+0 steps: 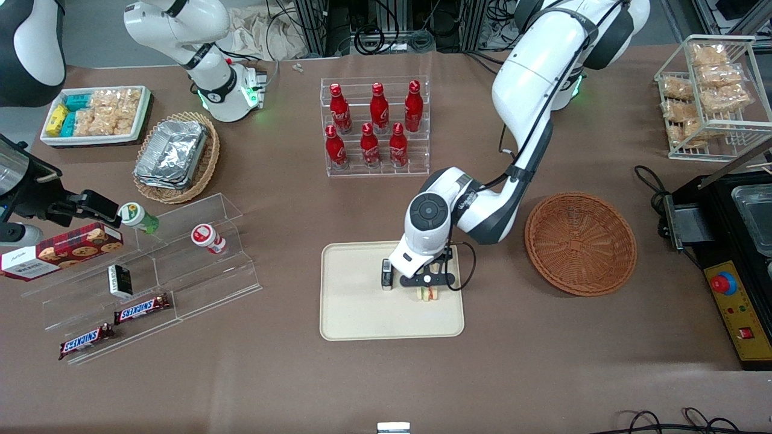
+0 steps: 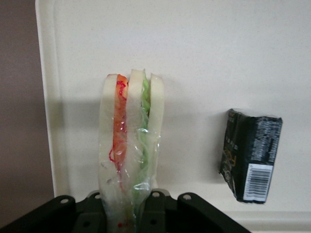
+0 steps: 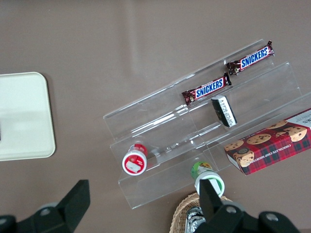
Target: Place sandwich from basket to tray
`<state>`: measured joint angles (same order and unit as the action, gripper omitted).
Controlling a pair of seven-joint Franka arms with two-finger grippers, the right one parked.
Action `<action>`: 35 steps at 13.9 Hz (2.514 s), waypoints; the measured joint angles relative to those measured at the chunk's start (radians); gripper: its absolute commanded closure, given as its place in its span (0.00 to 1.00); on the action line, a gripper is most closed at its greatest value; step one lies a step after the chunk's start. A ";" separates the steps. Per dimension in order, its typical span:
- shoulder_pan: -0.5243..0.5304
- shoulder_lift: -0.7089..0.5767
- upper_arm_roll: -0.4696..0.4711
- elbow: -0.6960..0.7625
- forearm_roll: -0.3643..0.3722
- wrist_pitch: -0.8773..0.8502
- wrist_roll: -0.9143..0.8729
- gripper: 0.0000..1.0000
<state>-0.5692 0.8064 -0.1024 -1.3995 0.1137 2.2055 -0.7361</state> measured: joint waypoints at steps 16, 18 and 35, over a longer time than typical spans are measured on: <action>0.028 0.008 0.007 0.001 0.002 0.008 0.029 0.00; 0.028 0.008 0.007 0.005 0.001 0.010 0.029 0.00; 0.214 -0.382 0.012 -0.012 -0.018 -0.301 0.165 0.00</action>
<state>-0.3555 0.4245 -0.0904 -1.4111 0.0958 1.9045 -0.5708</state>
